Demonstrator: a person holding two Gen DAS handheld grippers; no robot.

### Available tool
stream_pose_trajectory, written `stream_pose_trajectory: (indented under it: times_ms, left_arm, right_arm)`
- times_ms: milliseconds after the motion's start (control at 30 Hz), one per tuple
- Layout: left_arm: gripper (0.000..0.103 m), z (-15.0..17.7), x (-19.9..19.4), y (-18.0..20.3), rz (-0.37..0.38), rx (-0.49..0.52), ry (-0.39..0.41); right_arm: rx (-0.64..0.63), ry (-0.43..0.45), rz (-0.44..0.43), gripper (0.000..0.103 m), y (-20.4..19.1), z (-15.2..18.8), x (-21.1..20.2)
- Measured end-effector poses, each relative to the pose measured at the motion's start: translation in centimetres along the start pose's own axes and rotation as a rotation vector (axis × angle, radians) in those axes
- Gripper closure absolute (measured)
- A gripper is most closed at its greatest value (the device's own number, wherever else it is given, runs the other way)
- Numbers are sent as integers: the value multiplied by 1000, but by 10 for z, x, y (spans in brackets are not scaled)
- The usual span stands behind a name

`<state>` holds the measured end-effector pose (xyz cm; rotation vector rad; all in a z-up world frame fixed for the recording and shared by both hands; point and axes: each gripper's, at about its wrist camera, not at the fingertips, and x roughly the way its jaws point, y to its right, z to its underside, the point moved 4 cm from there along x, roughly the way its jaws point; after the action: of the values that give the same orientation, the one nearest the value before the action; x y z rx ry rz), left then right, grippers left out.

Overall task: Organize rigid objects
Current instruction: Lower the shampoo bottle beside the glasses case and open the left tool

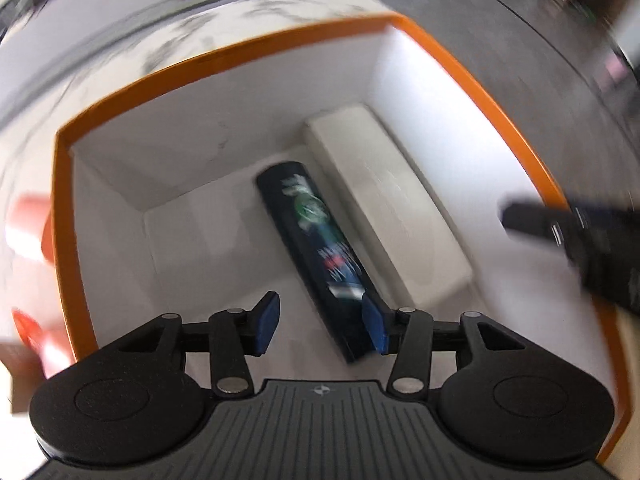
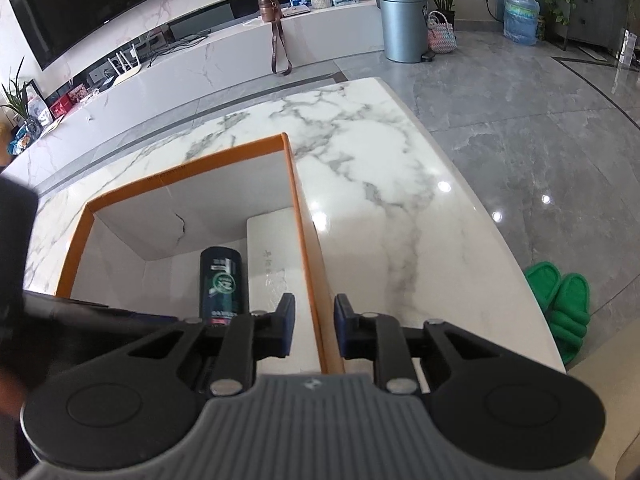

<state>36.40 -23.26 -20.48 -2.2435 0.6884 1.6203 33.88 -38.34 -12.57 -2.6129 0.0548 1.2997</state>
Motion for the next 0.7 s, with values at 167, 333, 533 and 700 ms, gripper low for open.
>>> stream_pose_trajectory:
  times_ms: [167, 333, 533, 700]
  left_arm:
    - [41, 16, -4, 21, -16, 197, 21]
    - [43, 24, -1, 38, -116, 430, 57]
    - [51, 11, 2, 40, -105, 429, 93]
    - [63, -16, 4, 30, -17, 241, 115]
  right_arm:
    - [2, -9, 9, 81, 0, 5, -2]
    - [-7, -15, 10, 79, -5, 10, -4]
    - [-1, -15, 17, 78, -6, 10, -4]
    - [-8, -13, 23, 78, -7, 11, -2]
